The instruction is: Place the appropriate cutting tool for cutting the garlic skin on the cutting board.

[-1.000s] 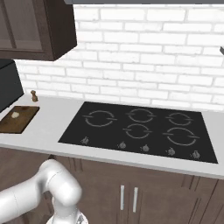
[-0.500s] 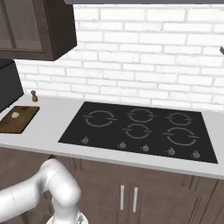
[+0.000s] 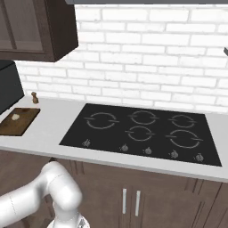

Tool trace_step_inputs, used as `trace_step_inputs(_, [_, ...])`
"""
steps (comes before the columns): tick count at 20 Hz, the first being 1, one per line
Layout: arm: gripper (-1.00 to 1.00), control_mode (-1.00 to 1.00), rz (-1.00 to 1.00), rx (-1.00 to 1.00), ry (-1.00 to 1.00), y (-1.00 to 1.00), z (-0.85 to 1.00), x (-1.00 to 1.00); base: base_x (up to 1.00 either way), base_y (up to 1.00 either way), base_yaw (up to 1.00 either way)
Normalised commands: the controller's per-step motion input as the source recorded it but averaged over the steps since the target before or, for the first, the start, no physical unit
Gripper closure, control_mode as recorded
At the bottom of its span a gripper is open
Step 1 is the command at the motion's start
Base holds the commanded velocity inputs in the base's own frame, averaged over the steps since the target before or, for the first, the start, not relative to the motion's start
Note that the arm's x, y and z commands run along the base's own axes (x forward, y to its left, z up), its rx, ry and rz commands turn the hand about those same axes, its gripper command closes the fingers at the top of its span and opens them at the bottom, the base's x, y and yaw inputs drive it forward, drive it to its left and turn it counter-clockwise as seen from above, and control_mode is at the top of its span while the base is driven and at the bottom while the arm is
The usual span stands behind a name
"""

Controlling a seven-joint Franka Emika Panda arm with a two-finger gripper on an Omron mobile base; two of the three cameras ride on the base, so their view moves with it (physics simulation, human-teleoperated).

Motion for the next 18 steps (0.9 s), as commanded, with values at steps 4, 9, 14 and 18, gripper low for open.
trace_step_inputs(4, [-1.00,-1.00,0.00,0.10,0.00,0.03,-0.15,0.00,0.00,0.00,0.00])
trace_step_inputs(9, [-1.00,-1.00,0.00,0.09,0.00,0.06,-0.19,0.00,0.00,0.00,0.00])
trace_step_inputs(14, [-1.00,-1.00,0.00,0.06,0.00,0.09,-0.18,0.01,0.00,0.00,0.00])
trace_step_inputs(18, [-1.00,-1.00,0.00,0.02,0.00,0.09,-0.06,0.14,0.00,0.00,0.00])
